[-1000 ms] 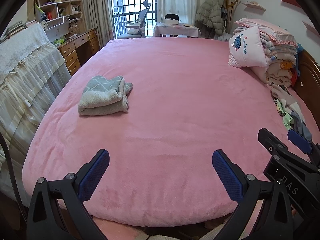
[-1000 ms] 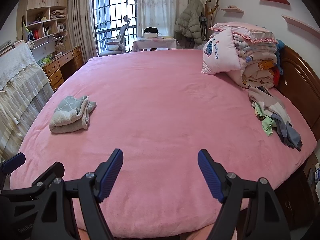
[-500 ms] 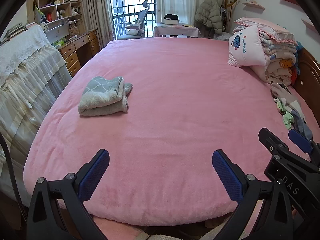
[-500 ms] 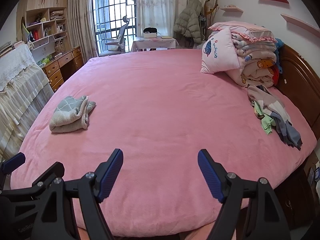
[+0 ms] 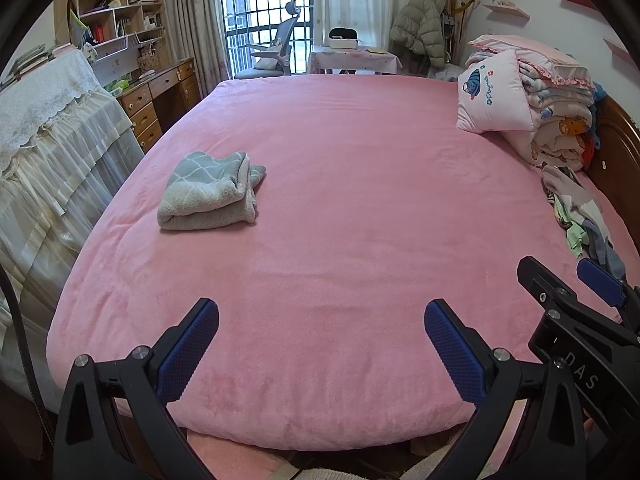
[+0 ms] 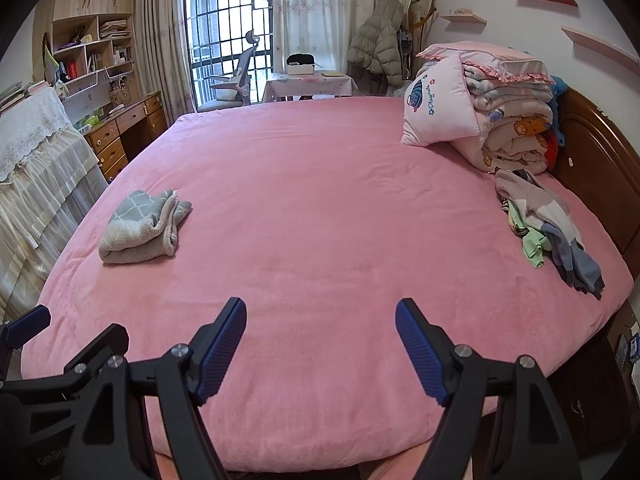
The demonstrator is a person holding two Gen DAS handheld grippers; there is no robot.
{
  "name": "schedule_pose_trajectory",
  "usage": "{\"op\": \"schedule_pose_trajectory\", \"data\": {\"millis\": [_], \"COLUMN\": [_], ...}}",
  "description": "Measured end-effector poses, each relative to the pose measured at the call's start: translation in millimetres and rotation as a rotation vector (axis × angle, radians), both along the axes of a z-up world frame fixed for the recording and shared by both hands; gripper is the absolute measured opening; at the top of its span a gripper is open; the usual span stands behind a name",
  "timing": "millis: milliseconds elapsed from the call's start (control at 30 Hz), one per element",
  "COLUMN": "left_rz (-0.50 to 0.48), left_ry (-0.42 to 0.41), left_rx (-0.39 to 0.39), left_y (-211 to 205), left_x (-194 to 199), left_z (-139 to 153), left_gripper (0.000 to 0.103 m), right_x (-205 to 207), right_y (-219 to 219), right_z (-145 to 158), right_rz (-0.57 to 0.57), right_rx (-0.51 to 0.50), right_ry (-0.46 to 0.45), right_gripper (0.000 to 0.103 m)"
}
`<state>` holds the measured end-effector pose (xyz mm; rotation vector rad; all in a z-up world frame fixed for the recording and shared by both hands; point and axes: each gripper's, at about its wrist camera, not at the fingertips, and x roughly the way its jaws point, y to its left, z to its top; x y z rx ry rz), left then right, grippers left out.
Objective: Fold small clothes
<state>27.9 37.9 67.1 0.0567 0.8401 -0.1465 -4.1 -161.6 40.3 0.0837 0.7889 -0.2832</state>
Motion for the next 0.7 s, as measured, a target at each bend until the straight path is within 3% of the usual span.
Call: {"op": "schedule_pose_trajectory", "data": {"millis": [700], "left_rz": [-0.001], "left_ry": [0.001], "left_rx": [-0.001], "left_y": [1.1], "left_x": [0.9], "left_z": [0.3], "left_gripper": [0.102], "right_x": [0.0], "right_y": [0.2], "right_z": [0.6], "right_rz": [0.0], "right_rx": [0.0], "right_ry": [0.0], "right_gripper": [0.078]}}
